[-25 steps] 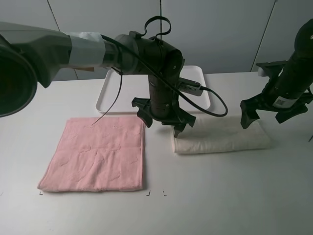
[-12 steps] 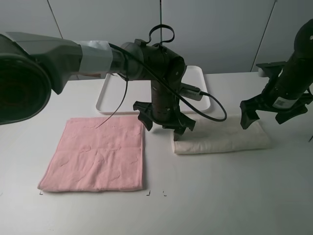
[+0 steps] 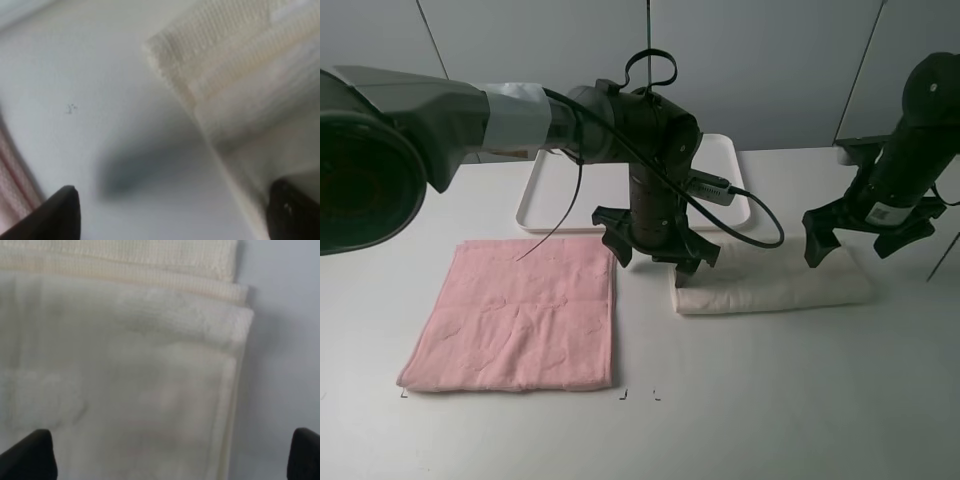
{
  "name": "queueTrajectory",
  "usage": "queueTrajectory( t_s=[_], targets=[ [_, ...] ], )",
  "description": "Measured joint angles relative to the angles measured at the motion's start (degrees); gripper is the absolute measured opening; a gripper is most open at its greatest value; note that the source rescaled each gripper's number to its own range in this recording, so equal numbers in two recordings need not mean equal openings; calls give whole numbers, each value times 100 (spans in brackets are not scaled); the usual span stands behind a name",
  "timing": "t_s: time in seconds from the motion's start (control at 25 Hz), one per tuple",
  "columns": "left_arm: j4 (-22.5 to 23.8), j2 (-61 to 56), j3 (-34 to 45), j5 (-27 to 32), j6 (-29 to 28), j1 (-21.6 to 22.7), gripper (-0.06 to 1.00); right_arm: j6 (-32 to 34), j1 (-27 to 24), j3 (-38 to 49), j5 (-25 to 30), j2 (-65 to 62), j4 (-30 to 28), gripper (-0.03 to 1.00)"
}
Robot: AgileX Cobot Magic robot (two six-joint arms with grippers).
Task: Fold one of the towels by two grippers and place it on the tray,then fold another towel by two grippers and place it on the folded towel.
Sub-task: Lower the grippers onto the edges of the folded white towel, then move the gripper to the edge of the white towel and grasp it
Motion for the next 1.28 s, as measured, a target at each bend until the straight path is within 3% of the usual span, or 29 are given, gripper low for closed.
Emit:
queueTrajectory(
  t_s=[0.2,0.52,0.76,1.12,1.2,1.28],
  targets=[
    [0,0,0,0,90,0,96,-180,-52,-168,22,181,25,100],
    [11,0,0,0,94,0,96,-238,-681,-293,145,243,62,100],
    [11,0,0,0,94,0,96,-515,-680,-304,176,401,488,100],
    [20,0,0,0,105,0,96,-514,-680,-319,265,683,504,100],
    [20,0,0,0,105,0,96,-514,-680,-329,265,688,504,93],
    [20,0,0,0,105,0,96,-524,-680,-329,265,688,584,78]
  ],
)
